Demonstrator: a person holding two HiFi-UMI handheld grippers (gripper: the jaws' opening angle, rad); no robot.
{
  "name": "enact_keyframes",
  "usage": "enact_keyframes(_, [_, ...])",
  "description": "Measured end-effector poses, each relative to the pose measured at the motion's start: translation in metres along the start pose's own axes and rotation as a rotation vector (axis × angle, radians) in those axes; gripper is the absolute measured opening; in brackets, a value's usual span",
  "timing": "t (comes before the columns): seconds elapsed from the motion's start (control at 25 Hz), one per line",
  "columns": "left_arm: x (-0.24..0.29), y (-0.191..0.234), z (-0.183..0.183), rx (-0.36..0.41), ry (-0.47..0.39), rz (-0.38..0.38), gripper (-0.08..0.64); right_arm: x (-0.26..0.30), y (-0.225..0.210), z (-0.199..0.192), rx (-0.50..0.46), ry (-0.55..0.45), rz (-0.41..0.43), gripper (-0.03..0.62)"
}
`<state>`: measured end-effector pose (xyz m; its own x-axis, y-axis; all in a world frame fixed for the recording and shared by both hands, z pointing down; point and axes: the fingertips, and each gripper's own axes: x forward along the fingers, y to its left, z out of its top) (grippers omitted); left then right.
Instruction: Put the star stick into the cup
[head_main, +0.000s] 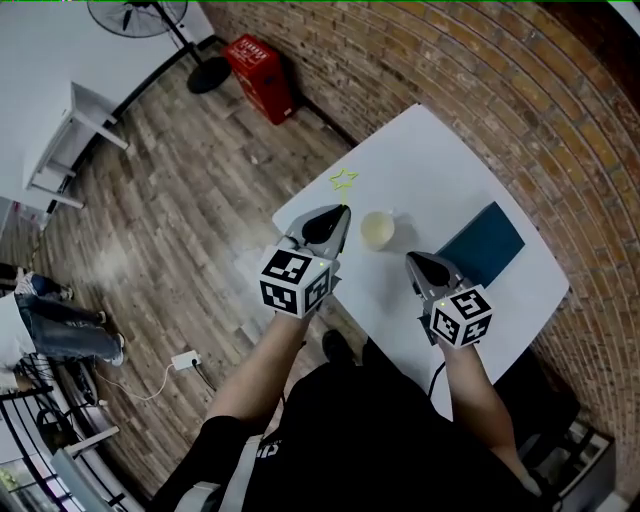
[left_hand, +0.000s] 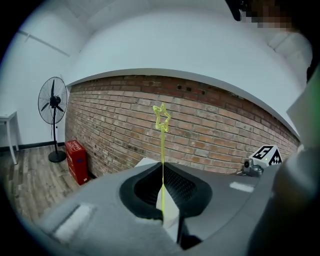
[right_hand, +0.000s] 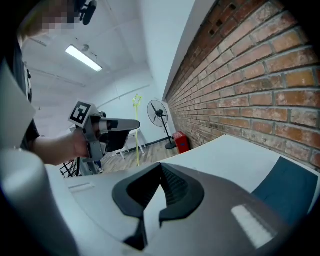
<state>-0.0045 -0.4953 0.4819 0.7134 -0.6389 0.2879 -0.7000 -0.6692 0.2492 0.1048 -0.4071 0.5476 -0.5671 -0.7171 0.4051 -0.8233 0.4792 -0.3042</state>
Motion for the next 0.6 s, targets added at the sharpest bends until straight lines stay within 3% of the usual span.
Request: enact_keyframes(0.6, [0.072, -0.023, -0.008, -0.024, 0.002, -0.105, 0.009, 0.005, -0.024, -0.014, 0.041, 0.027, -0.009, 0.000])
